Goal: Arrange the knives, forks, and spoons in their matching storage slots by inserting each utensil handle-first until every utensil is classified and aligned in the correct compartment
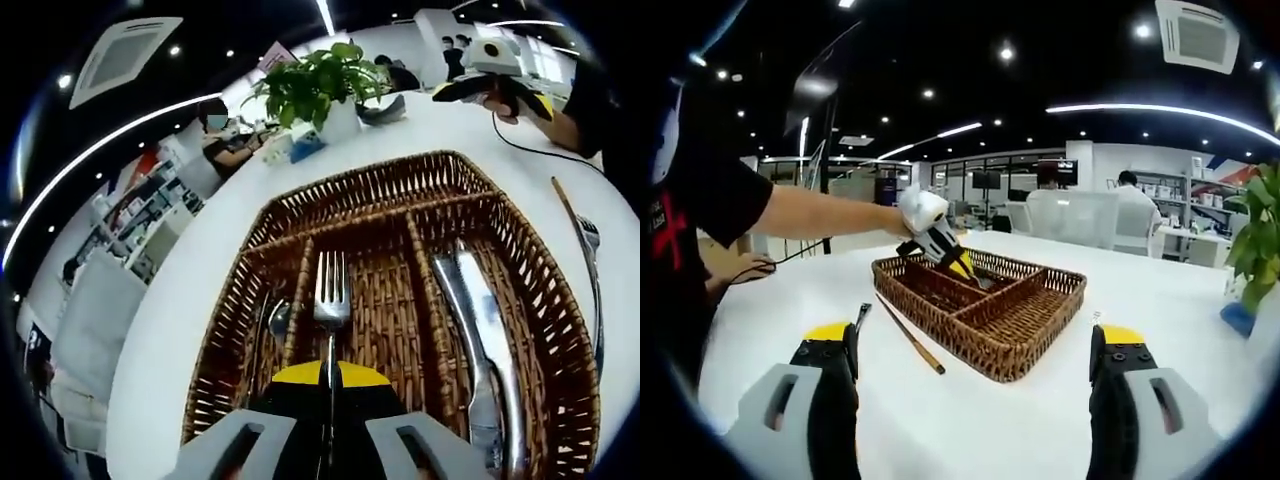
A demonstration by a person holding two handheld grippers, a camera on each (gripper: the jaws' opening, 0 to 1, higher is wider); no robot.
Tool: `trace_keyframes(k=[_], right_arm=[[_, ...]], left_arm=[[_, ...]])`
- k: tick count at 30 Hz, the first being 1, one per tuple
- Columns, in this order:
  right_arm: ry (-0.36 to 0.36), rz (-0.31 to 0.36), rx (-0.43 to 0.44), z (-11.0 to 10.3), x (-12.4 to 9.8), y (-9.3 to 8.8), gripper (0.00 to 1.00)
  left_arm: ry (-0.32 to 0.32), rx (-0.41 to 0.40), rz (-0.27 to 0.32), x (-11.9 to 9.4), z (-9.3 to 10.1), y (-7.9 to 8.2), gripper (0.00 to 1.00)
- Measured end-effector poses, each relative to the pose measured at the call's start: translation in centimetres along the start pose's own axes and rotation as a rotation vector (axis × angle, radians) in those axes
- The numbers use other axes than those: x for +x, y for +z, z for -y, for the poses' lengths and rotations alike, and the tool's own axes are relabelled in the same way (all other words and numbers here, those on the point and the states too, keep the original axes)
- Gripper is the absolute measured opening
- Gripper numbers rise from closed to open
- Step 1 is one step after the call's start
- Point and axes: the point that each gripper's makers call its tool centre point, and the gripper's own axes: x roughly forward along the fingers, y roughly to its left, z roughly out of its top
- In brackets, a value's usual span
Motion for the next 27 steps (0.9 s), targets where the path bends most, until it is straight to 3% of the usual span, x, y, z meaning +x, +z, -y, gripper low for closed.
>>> trace_keyframes(k=[5, 15, 19, 21, 27], right_arm=[[-0.005, 0.0, 0.0, 0.2, -0.1, 0.0, 0.99], [-0.008, -0.019, -0.013, 0.2, 0.2, -0.6, 0.98], [-0.01, -0.021, -0.014, 0.2, 0.2, -0.6, 0.98], [-0.008, -0.02, -0.015, 0.2, 0.3, -0.6, 0.98], [-0.011, -0.014, -0.014, 0.3, 0.1, -0.4, 0.98]], left_arm=[[-0.029, 0.015, -0.024, 0.6, 0.3, -0.4, 0.02], [-0.075, -0.056, -0.02, 1.1, 0.6, -1.1, 0.02], [-0.103, -0.115, -0.015, 1.3, 1.0, -1.3, 0.02], [-0.117, -0.162, 0.017, 1.3, 0.8, -1.4, 0.02], [-0.106, -0.127, 0.018, 1.3, 1.0, -1.1, 0.02]])
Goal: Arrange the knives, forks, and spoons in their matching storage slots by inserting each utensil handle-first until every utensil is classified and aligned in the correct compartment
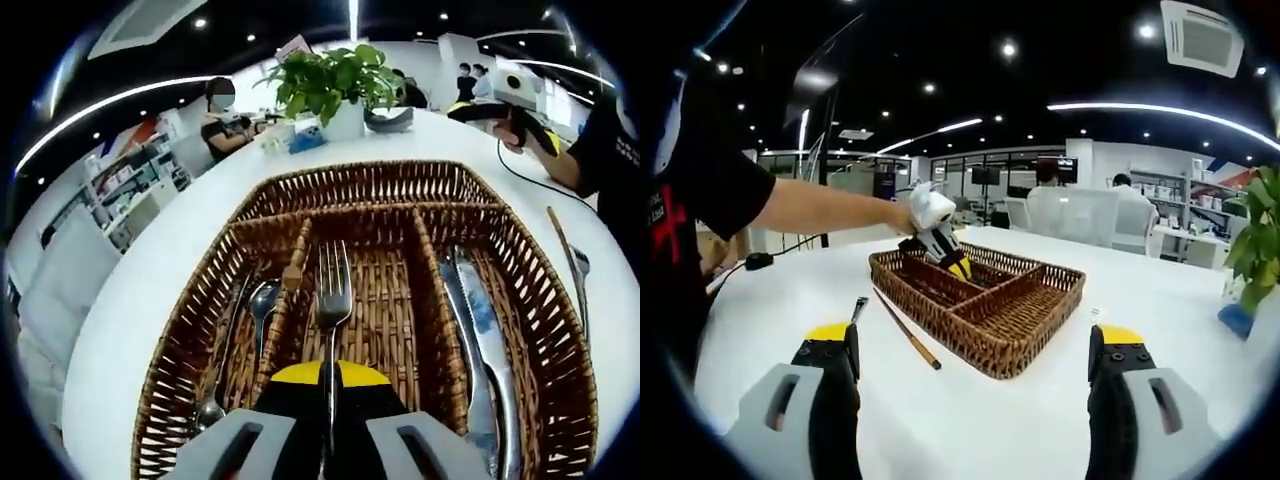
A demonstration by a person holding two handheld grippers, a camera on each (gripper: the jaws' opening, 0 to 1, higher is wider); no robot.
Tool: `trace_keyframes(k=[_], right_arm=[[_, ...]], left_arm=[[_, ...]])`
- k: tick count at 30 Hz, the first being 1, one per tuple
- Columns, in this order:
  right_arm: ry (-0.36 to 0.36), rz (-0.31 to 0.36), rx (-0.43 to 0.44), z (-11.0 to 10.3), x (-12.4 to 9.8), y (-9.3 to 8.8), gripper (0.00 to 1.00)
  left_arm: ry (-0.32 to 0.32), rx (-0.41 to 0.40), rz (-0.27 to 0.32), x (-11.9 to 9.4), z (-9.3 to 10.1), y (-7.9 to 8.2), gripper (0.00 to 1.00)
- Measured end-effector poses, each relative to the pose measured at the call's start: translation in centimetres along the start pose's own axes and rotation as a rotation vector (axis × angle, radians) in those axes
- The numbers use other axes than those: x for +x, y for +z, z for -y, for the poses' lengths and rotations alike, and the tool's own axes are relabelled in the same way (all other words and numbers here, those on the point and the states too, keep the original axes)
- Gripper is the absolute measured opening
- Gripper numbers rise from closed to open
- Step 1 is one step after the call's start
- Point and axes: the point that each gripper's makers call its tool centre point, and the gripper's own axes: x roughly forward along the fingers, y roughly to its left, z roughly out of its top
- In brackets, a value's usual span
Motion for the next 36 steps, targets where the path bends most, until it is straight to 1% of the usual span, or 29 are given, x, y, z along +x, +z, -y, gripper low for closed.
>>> trace_keyframes(k=[1, 3, 4, 5, 6, 9, 14, 16, 17, 18, 20, 21, 23, 25, 26, 27, 28, 29, 30, 32, 33, 34, 35, 36], right_arm=[[0.001, -0.001, -0.001, -0.1, 0.0, 0.0, 0.98], [0.004, -0.004, -0.006, -0.2, 0.0, 0.0, 0.98], [0.005, -0.003, -0.006, -0.2, 0.0, 0.0, 0.98], [0.005, -0.003, -0.006, -0.2, 0.0, 0.0, 0.98], [0.005, -0.001, -0.006, -0.2, 0.0, 0.1, 0.98], [0.005, 0.0, -0.003, -0.2, 0.0, 0.1, 0.98], [0.004, 0.012, 0.009, -0.1, -0.1, 0.3, 0.98], [0.005, 0.011, 0.009, -0.1, -0.1, 0.3, 0.98], [0.006, 0.011, 0.008, -0.1, -0.1, 0.3, 0.98], [0.006, 0.011, 0.008, -0.2, 0.0, 0.3, 0.98], [0.008, 0.013, 0.009, -0.2, 0.0, 0.4, 0.99], [0.009, 0.014, 0.01, -0.3, 0.0, 0.4, 0.99], [0.011, 0.014, 0.013, -0.3, 0.0, 0.3, 0.99], [0.014, 0.013, 0.019, -0.3, 0.1, 0.2, 0.99], [0.014, 0.013, 0.022, -0.3, 0.1, 0.2, 0.99], [0.014, 0.013, 0.023, -0.3, 0.2, 0.2, 0.99], [0.015, 0.011, 0.024, -0.3, 0.2, 0.1, 0.99], [0.016, 0.009, 0.022, -0.4, 0.2, 0.1, 0.99], [0.016, 0.007, 0.02, -0.4, 0.2, 0.1, 0.99], [0.019, 0.006, 0.012, -0.8, 0.3, 0.2, 0.99], [0.024, 0.01, 0.016, -1.0, 0.4, 0.2, 0.99], [0.03, 0.01, 0.017, -1.2, 0.6, 0.2, 0.99], [0.033, 0.009, 0.015, -1.4, 0.7, 0.2, 0.99], [0.035, 0.008, 0.013, -1.5, 0.7, 0.2, 0.99]], left_arm=[[0.003, 0.003, -0.004, 0.0, 0.0, 0.0, 0.02], [0.014, 0.069, -0.016, 0.0, -0.1, 0.1, 0.03], [0.019, 0.08, -0.021, -0.1, 0.2, 0.3, 0.03], [0.019, 0.069, -0.02, -0.2, 0.2, 0.3, 0.03], [0.026, 0.09, -0.019, -0.2, 0.0, 0.3, 0.03], [0.037, 0.076, -0.016, -0.4, -0.3, 0.3, 0.04], [0.048, 0.099, -0.058, -1.0, -0.1, 0.1, 0.05], [0.052, 0.096, -0.061, -1.5, -0.1, 0.2, 0.1], [0.059, 0.092, -0.046, -2.0, -0.1, 0.5, 0.11], [0.092, 0.079, -0.008, -2.5, -0.6, 1.3, 0.13], [0.111, 0.043, 0.044, -3.3, -0.7, 2.0, 0.15], [0.112, 0.004, 0.074, -3.9, -0.6, 2.3, 0.15], [0.142, -0.062, 0.132, -5.0, -0.9, 2.7, 0.17], [0.183, -0.086, 0.15, -5.9, -1.2, 2.5, 0.25], [0.195, -0.091, 0.152, -6.0, -1.3, 2.5, 0.3], [0.242, -0.105, 0.153, -6.7, -1.6, 2.0, 0.39], [0.273, -0.117, 0.157, -7.0, -1.8, 1.8, 0.46], [0.287, -0.125, 0.164, -7.2, -1.9, 1.8, 0.53], [0.317, -0.152, 0.181, -7.6, -2.0, 1.7, 0.62], [0.354, -0.19, 0.196, -8.2, -1.8, 1.5, 0.74], [0.375, -0.216, 0.216, -8.6, -1.7, 1.6, 0.8], [0.393, -0.229, 0.23, -8.9, -1.6, 1.7, 0.84], [0.436, -0.233, 0.27, -9.6, -1.6, 2.1, 0.85], [0.449, -0.254, 0.28, -9.8, -1.5, 2.1, 0.87]])
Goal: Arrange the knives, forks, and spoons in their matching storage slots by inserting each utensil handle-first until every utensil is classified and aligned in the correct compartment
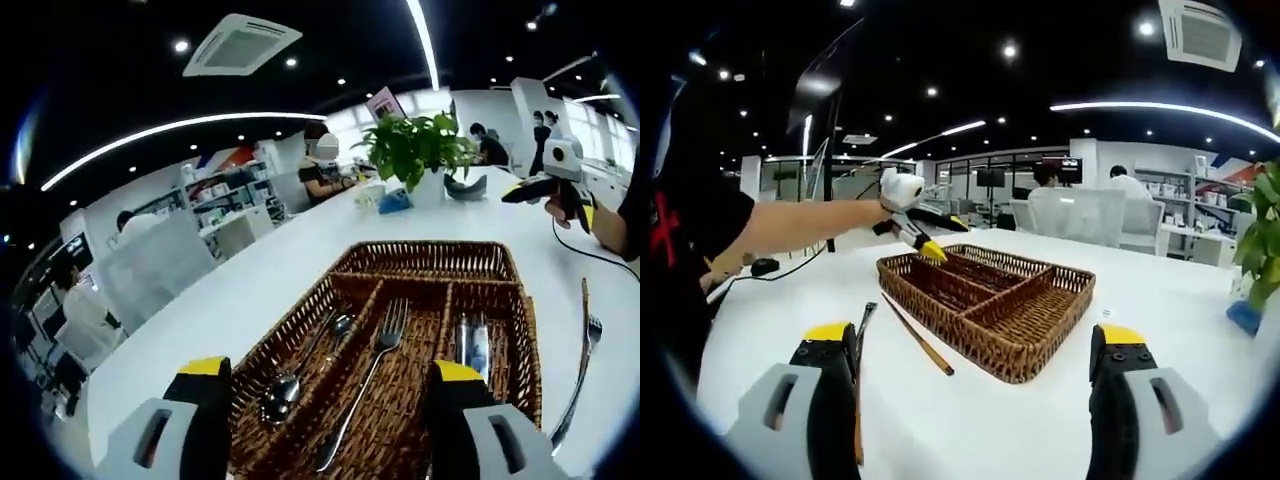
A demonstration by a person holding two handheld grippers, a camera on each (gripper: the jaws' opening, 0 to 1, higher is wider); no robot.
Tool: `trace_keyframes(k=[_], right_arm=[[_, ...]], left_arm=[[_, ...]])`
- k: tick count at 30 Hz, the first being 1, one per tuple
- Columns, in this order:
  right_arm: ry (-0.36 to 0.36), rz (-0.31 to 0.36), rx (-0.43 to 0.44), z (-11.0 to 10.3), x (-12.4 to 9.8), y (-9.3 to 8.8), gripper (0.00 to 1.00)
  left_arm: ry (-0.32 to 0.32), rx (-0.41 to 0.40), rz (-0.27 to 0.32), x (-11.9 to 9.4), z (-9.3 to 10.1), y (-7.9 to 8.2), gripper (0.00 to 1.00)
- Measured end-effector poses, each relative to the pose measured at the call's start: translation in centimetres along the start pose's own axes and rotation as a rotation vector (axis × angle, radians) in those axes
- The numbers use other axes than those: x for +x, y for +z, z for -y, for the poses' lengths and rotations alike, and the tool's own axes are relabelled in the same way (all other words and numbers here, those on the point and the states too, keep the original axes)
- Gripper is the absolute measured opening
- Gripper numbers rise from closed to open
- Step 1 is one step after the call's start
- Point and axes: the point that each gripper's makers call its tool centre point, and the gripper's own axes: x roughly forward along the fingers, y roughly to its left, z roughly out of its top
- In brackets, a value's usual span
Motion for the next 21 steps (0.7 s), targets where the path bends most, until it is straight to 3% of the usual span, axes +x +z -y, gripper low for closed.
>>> trace_keyframes(k=[2, 3, 5, 15, 21], right_arm=[[0.007, -0.004, 0.002, -0.2, 0.2, -0.1, 0.99], [0.012, -0.005, 0.002, -0.4, 0.2, -0.1, 0.99], [0.016, -0.003, 0.004, -0.6, 0.3, -0.1, 0.99], [0.012, 0.001, 0.012, -0.5, 0.4, -0.1, 0.99], [0.018, -0.005, 0.012, -0.7, 0.5, -0.4, 0.99]], left_arm=[[0.0, -0.044, -0.001, -0.6, 0.7, -0.1, 0.96], [0.028, -0.061, 0.008, -1.1, 0.7, -0.1, 1.0], [0.073, -0.077, 0.007, -1.9, 0.6, -0.3, 1.0], [0.152, -0.147, 0.034, -6.3, 2.4, -1.9, 1.0], [0.155, -0.17, 0.05, -7.6, 3.8, -2.3, 1.0]])
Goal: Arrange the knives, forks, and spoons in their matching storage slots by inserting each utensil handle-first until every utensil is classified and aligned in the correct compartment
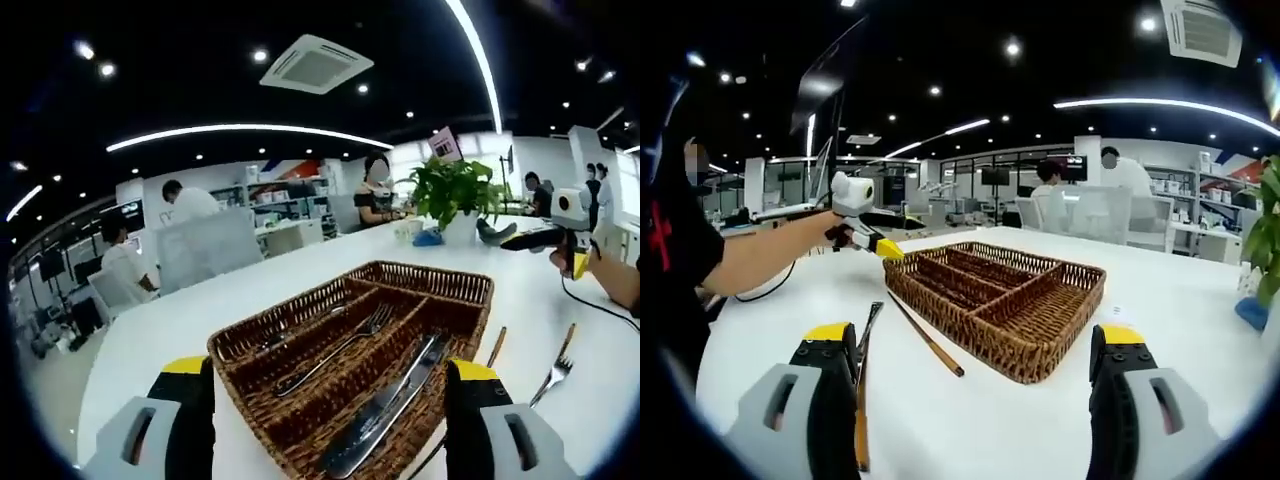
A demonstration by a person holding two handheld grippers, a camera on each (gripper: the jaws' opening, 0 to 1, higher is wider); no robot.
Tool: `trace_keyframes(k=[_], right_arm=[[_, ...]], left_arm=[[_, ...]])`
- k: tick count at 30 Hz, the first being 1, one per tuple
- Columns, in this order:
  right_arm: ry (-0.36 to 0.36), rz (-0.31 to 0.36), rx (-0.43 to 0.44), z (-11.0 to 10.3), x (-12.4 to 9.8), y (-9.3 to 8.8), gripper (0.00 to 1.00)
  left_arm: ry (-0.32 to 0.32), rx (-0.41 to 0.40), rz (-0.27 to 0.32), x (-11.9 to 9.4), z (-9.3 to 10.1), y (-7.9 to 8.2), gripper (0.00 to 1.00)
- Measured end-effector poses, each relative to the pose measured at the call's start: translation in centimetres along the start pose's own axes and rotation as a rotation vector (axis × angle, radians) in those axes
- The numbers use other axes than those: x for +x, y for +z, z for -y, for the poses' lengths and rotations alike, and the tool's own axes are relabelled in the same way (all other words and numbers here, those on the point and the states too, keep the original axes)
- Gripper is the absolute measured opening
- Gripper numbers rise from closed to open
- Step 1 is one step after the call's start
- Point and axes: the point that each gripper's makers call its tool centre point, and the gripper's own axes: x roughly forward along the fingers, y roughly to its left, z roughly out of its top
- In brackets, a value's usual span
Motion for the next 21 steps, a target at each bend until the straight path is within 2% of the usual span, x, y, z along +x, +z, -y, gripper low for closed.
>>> trace_keyframes(k=[8, 14, 15, 21], right_arm=[[0.002, 0.003, -0.008, -0.2, 0.0, 0.1, 0.99], [-0.032, -0.029, -0.024, 0.4, -0.5, -0.1, 1.0], [-0.054, -0.017, -0.028, 0.7, -0.7, 0.3, 1.0], [-0.065, 0.012, -0.03, 0.8, -1.3, 1.2, 1.0]], left_arm=[[-0.011, -0.041, 0.019, -3.7, 1.7, -1.1, 1.0], [0.005, -0.034, -0.014, -5.9, 2.3, -2.7, 1.0], [0.008, -0.037, -0.023, -6.2, 2.4, -2.9, 1.0], [0.03, -0.027, -0.02, -8.4, 2.7, -3.7, 1.0]])
